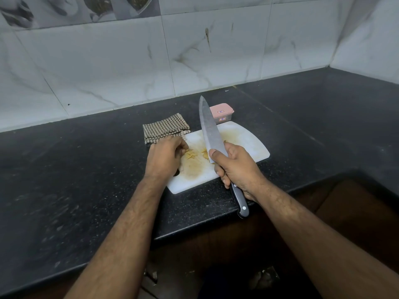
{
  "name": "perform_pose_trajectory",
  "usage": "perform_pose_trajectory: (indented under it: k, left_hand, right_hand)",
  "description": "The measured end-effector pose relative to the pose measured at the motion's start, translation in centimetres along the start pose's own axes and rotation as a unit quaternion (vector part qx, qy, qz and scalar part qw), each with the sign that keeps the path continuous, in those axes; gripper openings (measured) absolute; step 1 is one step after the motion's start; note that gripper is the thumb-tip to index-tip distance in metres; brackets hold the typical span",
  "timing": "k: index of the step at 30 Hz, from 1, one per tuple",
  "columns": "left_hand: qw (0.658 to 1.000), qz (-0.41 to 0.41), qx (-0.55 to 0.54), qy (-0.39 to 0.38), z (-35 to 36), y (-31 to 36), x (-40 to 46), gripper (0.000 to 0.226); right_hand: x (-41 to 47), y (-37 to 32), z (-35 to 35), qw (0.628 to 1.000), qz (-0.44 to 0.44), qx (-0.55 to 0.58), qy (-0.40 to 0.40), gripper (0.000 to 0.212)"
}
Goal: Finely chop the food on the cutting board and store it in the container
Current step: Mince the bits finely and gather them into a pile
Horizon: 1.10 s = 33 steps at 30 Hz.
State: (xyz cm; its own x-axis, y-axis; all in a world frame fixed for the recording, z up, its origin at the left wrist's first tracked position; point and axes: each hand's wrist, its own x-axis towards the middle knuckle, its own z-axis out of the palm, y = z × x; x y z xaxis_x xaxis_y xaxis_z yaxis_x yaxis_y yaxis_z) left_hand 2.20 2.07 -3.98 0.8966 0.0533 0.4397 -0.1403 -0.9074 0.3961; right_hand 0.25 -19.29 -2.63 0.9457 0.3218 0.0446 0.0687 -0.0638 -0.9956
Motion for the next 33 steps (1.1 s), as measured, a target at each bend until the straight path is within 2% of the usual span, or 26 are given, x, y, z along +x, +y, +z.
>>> perform_pose_trajectory:
  k: [5, 8, 9, 12, 14, 20, 28, 33]
  left_hand:
    - [1.000, 0.014, -0.011, 0.006, 0.0, 0.1, 0.0, 0.026]
    - [0.999, 0.011, -0.037, 0.017, 0.0, 0.3, -0.2, 0.023]
    - [0.999, 0.011, -0.052, 0.009, 0.0, 0.2, -0.2, 0.024]
    - [0.992, -0.017, -0.098, -0.074, 0.0, -0.4, -0.2, 0.046]
    - [0.990, -0.027, -0.097, -0.098, 0.1, -0.8, -0.1, 0.049]
    - [0.996, 0.000, -0.071, -0.047, 0.3, -0.1, 0.9, 0.016]
    - [0.996, -0.041, -0.077, -0.006, 0.1, -0.4, 1.5, 0.037]
    - [0.997, -0.036, -0.072, 0.015, 0.0, -0.3, 1.3, 0.031]
  right_hand:
    - [0.0, 0.0, 0.0, 1.000, 0.003, 0.000, -0.001, 0.021]
    - [0.0, 0.0, 0.0, 1.000, 0.003, 0.001, 0.001, 0.021]
    - [0.0, 0.0, 0.0, 1.000, 0.003, 0.002, 0.002, 0.020]
    - [0.0, 0.0, 0.0, 1.000, 0.002, 0.003, 0.001, 0.019]
    - [-0.1, 0.0, 0.0, 1.000, 0.003, 0.001, 0.003, 0.019]
    - [-0.2, -0.1, 0.0, 1.000, 0.003, 0.000, 0.001, 0.016]
    - [-0.1, -0.2, 0.0, 1.000, 0.012, 0.013, 0.000, 0.017]
    - [0.0, -0.3, 0.0, 0.999, 0.018, 0.028, 0.014, 0.022]
